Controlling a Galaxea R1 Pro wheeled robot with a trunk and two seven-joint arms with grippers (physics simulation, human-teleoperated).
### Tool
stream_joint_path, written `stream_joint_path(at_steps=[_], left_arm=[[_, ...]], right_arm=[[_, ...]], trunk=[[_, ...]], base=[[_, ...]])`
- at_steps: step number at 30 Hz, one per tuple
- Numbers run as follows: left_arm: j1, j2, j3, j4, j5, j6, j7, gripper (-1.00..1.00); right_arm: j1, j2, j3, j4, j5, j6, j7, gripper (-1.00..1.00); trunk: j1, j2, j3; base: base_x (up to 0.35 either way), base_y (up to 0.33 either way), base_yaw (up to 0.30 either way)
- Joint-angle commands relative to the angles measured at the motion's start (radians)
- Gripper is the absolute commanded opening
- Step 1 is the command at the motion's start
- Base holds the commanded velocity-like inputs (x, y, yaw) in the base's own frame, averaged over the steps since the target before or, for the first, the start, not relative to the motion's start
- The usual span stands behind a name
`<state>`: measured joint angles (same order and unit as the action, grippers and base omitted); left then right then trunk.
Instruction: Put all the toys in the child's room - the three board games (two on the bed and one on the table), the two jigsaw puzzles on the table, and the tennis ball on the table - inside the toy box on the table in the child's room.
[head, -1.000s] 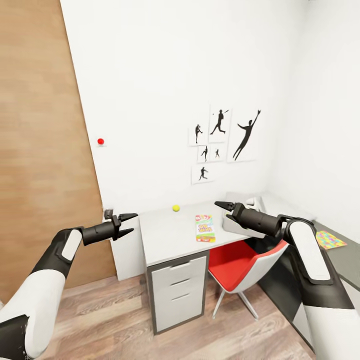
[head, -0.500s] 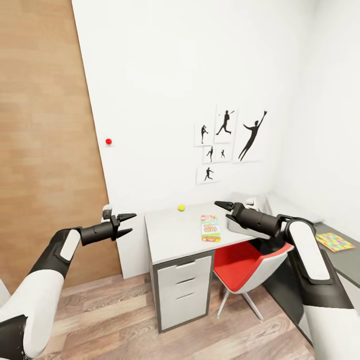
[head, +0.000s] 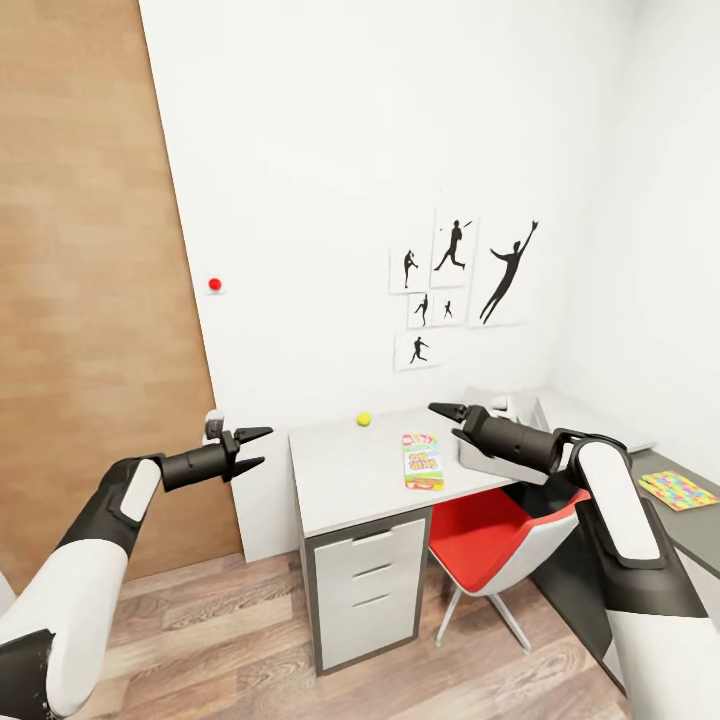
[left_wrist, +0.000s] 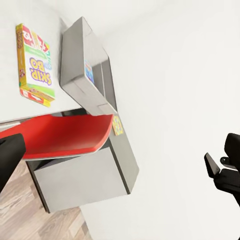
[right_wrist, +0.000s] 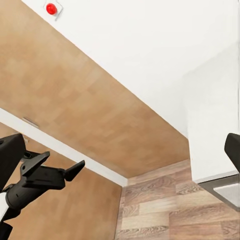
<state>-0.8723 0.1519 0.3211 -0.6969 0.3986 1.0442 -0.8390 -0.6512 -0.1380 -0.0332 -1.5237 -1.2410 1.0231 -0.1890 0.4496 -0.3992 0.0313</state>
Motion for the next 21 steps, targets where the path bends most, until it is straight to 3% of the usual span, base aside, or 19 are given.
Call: stream_joint_path(at_steps=[1,6,9,15,21], left_arm=[[-0.001,0.001,0.003,0.000,-0.006,0.003,-0.006,1.00],[-0.001,0.027,0.003,0.000,-0.008,0.003,-0.005,1.00],[-0.001,0.059,0.002,0.001,-0.009,0.003,-0.001,1.00],[0.004,0.148,0.001,0.006,-0.025,0.001,0.012,1.00],[0.046,0.214,0.002,0.007,-0.053,-0.017,0.009,1.00]], right_arm=[[-0.001,0.000,-0.001,-0.001,-0.011,0.003,-0.022,1.00],[-0.009,0.001,0.000,-0.004,-0.013,0.007,-0.126,1.00],[-0.033,0.001,0.024,-0.005,-0.014,0.008,-0.191,1.00],[-0.078,0.000,0.093,-0.006,-0.014,0.008,-0.305,1.00],[-0.089,0.001,0.114,-0.006,-0.021,0.008,-0.377,1.00]], trunk=[[0.000,-0.001,0.000],[0.000,-0.001,0.000],[0.000,-0.001,0.000],[0.000,-0.001,0.000],[0.000,-0.001,0.000]], base=[[0.002,0.000,0.000],[0.000,0.000,0.000],[0.000,0.000,0.000],[0.000,0.000,0.000],[0.000,0.000,0.000]])
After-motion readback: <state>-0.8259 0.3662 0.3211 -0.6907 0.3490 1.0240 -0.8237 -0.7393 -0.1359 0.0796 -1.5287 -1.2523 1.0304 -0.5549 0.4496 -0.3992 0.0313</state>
